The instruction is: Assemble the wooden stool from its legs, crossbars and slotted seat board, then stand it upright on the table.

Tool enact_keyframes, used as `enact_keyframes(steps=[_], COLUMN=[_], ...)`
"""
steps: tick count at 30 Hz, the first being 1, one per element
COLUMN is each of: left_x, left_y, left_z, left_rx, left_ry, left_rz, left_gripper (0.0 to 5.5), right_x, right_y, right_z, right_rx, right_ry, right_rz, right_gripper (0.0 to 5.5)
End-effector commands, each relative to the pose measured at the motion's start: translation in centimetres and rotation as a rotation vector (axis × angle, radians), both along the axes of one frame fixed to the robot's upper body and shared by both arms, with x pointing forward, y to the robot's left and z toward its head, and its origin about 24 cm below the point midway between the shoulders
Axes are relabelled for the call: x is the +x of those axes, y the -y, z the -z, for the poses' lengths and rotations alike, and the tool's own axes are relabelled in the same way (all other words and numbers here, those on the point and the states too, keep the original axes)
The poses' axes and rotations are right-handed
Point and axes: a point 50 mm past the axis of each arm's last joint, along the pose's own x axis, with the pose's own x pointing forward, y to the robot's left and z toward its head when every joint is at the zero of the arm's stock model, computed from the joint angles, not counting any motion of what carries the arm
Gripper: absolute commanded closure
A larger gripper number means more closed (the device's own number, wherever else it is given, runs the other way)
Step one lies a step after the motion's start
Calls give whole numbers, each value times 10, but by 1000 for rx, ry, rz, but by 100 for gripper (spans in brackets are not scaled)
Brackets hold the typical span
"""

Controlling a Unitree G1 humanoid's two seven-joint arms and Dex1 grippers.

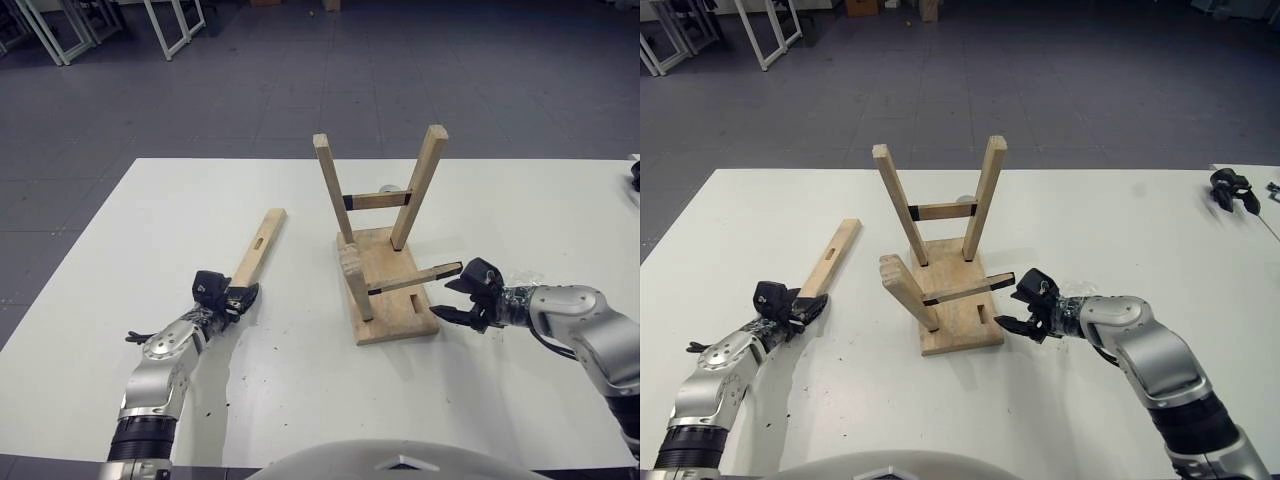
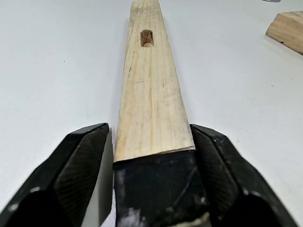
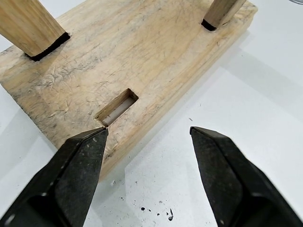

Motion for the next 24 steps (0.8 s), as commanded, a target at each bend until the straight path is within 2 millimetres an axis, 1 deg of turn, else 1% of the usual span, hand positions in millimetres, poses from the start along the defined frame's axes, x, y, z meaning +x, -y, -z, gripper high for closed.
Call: enact_keyframes(steps=[1, 3, 4, 5, 7, 9, 10, 11, 13, 14, 16, 17, 19, 21, 23, 24], left_x=[1, 0, 1, 3, 12, 21, 24, 26, 27, 27, 27, 24, 17, 7, -3, -7], left_y=[2, 2, 3, 4, 1, -5, -7, -7, -4, -1, 11, 21, 37, 57, 72, 76], left_z=[3, 5, 3, -2, -23, -52, -70, -93, -131, -146, -177, -191, -208, -216, -220, -220], left_rx=[18, -8, -25, -44, -83, -139, -172, -219, -322, -365, -451, -504, -582, -653, -752, -796], left_ry=[-32, -99, -102, -82, 45, 216, 322, 431, 575, 612, 670, 683, 672, 616, 541, 506], left_rz=[4, -57, -72, -83, -100, -118, -106, -71, 17, 64, 170, 250, 391, 565, 721, 775], left_gripper=[293, 332, 344, 345, 345, 345, 345, 345, 345, 345, 345, 345, 345, 345, 345, 345], right_x=[7, 16, 22, 26, 32, 36, 39, 41, 46, 47, 49, 49, 48, 48, 48, 48], right_y=[5, 16, 22, 25, 27, 24, 21, 17, 10, 6, -5, -14, -27, -42, -56, -62], right_z=[-8, -15, -20, -26, -38, -53, -63, -76, -101, -112, -136, -145, -154, -161, -168, -172], right_rx=[6, 7, 22, 57, 163, 286, 350, 423, 548, 605, 722, 766, 818, 885, 975, 1011], right_ry=[21, 47, 66, 73, 69, 62, 66, 74, 85, 86, 86, 78, 53, 20, -25, -46], right_rz=[42, 108, 149, 184, 222, 225, 221, 212, 192, 177, 123, 80, 22, -33, -105, -139], right_gripper=[230, 230, 230, 230, 199, 170, 144, 122, 119, 119, 154, 168, 202, 246, 255, 255])
